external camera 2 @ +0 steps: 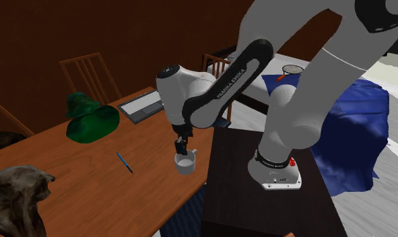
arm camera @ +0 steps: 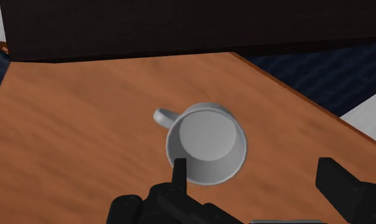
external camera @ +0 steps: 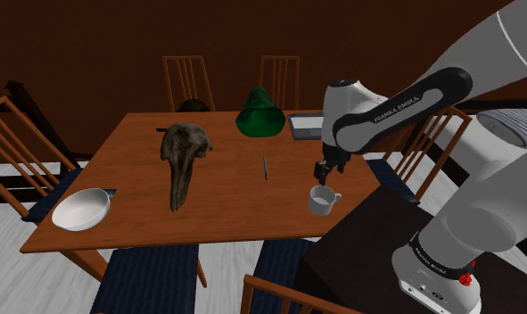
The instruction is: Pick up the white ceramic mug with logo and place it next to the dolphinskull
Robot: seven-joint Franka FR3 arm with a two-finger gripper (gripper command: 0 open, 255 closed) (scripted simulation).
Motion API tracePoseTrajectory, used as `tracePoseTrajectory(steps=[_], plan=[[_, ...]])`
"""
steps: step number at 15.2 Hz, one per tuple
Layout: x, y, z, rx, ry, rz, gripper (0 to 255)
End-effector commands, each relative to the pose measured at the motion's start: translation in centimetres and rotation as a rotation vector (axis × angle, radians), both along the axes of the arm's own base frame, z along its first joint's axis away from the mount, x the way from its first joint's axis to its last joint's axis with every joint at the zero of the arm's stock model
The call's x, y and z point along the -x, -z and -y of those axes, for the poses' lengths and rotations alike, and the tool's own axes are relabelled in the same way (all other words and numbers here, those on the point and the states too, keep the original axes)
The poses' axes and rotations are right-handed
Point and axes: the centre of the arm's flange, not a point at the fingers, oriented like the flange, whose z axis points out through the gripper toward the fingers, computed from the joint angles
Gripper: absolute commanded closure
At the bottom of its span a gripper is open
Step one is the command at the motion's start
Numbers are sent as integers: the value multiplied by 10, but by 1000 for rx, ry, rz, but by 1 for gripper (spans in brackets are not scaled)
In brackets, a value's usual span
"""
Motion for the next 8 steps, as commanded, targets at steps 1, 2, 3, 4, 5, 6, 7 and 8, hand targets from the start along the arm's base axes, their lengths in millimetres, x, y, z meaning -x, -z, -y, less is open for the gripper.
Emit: tracePoseTrajectory(steps=[1, 2, 3, 4, 5, 6, 7, 8], plan=[[-6, 25, -3, -2, 1, 3, 0], [-9, 38, -4, -3, 2, 3, 0], [-12, 51, -6, -3, 3, 3, 0], [-15, 64, -7, -4, 3, 4, 0], [-18, 76, -8, -5, 4, 4, 0], [-21, 89, -10, -5, 5, 4, 0], [-24, 102, -11, -6, 5, 4, 0], [-27, 115, -12, -6, 6, 4, 0]])
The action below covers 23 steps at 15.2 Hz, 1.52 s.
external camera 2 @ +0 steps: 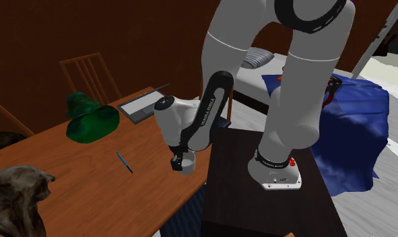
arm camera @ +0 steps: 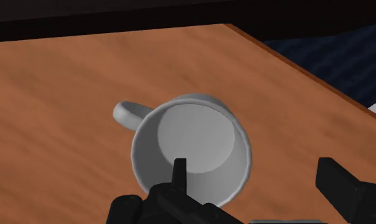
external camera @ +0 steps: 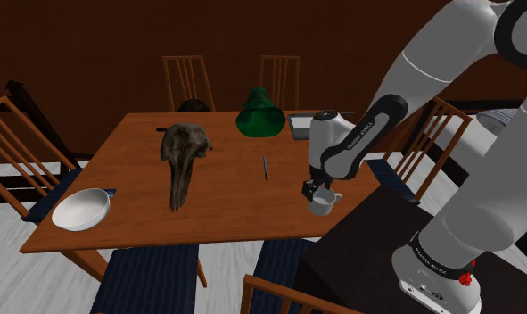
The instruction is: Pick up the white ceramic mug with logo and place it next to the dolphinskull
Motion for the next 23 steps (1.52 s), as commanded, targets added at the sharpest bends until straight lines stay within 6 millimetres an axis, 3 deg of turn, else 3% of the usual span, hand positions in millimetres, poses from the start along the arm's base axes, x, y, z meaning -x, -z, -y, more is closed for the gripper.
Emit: tracePoseTrajectory(steps=[1, 10, 17, 18, 23], plan=[[-7, 25, -4, -2, 1, 1, 0], [-5, 73, -2, -3, 1, 1, 0], [-5, 73, -2, -3, 1, 1, 0], [-5, 73, -2, -3, 1, 1, 255], [-5, 73, -2, -3, 1, 1, 255]])
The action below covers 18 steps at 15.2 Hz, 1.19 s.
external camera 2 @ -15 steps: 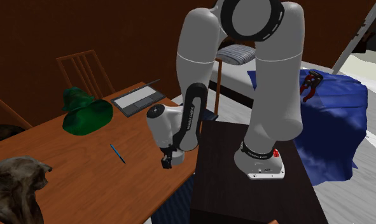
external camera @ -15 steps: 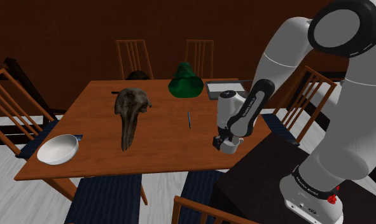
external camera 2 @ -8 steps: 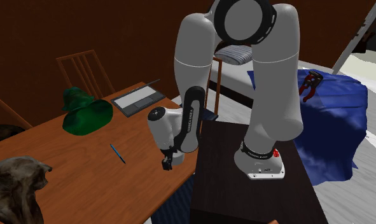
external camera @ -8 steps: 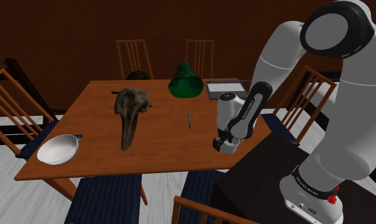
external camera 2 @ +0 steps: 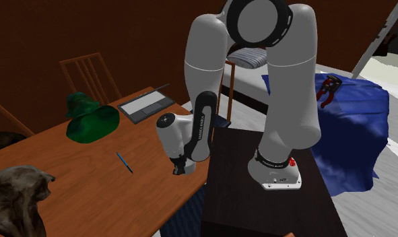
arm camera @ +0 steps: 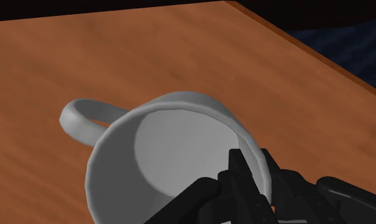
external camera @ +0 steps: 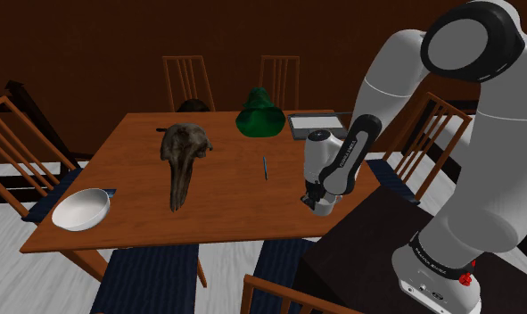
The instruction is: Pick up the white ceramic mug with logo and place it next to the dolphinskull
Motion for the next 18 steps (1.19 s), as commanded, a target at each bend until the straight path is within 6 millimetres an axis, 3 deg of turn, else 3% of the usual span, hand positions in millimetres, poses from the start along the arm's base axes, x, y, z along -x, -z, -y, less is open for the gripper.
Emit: tracePoseTrajectory(steps=[1, 4, 18], plan=[[0, 0, 0, 0, 0, 0, 255], [0, 0, 0, 0, 0, 0, 255], [0, -74, 0, 0, 0, 0, 255]])
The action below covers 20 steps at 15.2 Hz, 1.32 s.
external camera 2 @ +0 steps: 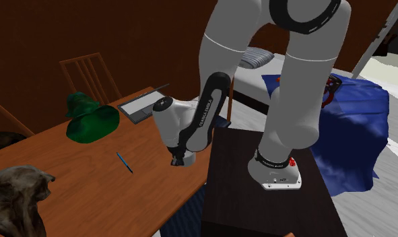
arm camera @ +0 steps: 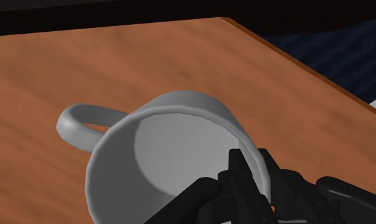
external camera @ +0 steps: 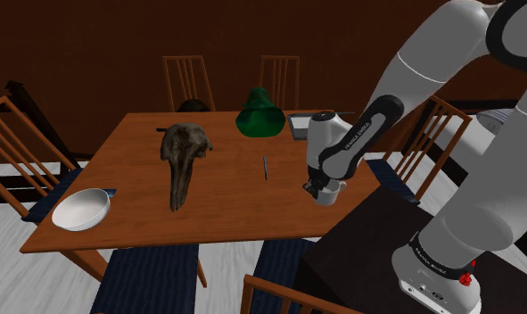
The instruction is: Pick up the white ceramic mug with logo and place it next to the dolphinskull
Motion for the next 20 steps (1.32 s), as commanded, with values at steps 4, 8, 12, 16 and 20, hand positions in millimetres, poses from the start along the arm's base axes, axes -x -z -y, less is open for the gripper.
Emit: tracePoseTrajectory(steps=[4, 8, 12, 16, 20], plan=[[1, -26, 0, 0, 0, -1, 255], [1, -47, 0, 0, 0, -1, 255], [1, -68, 0, 0, 0, -1, 255], [1, -89, 0, 0, 0, -1, 255], [1, -111, 0, 0, 0, -1, 255]])
